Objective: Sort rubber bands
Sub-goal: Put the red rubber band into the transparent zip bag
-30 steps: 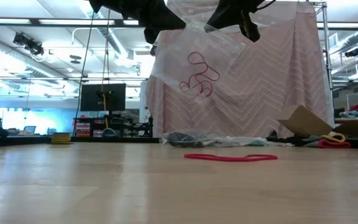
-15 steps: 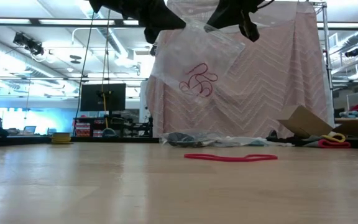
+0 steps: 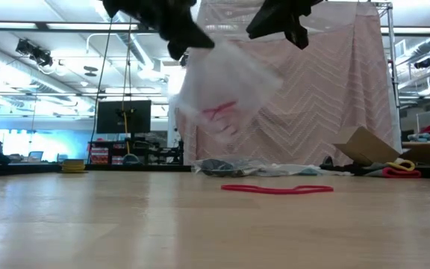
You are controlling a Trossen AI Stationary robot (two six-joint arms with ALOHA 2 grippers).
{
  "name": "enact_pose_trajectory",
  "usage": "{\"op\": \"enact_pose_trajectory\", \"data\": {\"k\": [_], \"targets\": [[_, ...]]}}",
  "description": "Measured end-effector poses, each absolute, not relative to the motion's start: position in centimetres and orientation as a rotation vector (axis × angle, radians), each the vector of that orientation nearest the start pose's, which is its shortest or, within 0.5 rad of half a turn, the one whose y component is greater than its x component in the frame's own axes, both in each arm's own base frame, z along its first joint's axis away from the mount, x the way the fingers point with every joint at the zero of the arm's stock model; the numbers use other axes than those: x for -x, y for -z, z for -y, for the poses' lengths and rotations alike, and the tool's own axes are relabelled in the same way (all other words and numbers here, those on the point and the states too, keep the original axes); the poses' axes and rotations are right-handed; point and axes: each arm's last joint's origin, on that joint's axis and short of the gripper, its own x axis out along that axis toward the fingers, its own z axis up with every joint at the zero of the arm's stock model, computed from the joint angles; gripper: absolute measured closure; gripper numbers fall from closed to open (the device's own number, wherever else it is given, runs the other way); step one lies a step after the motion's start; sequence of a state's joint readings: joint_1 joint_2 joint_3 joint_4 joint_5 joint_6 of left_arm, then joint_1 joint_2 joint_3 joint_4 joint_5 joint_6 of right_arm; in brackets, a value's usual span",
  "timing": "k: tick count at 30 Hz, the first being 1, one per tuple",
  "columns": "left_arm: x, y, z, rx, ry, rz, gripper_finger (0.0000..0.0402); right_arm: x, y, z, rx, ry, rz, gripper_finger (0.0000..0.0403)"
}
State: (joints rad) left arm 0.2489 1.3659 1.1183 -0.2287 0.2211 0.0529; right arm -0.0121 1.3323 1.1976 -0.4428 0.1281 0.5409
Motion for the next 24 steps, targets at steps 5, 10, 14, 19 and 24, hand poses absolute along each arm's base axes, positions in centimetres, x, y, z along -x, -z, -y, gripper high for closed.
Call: {"op": "enact_pose_trajectory", "data": {"k": [5, 10, 14, 19, 24], "targets": [[-29.0, -30.6, -6.7, 0.037, 0.003, -0.588, 0.0401, -28.8, -33.2, 0.5, -0.501, 0.251, -0.563, 0.0324], [-28.4, -30.5, -6.5, 0.037, 0.042, -0.621, 0.0401, -28.7, -31.6, -0.4, -0.525, 0.19, -0.653, 0.0299], [-26.7, -33.2, -6.0, 0.031, 0.05, -0.496, 0.0402, -28.5, -28.6, -2.0, -0.556, 0.186, -0.74, 0.03], [-23.0, -37.1, -5.3, 0.008, 0.02, -0.326, 0.0401, -29.0, -24.7, -3.8, -0.619, 0.18, -0.762, 0.0303], [-19.2, -39.8, -4.4, -0.016, 0.006, -0.199, 0.0401, -30.7, -21.7, -4.8, -0.659, 0.167, -0.749, 0.0303]]}}
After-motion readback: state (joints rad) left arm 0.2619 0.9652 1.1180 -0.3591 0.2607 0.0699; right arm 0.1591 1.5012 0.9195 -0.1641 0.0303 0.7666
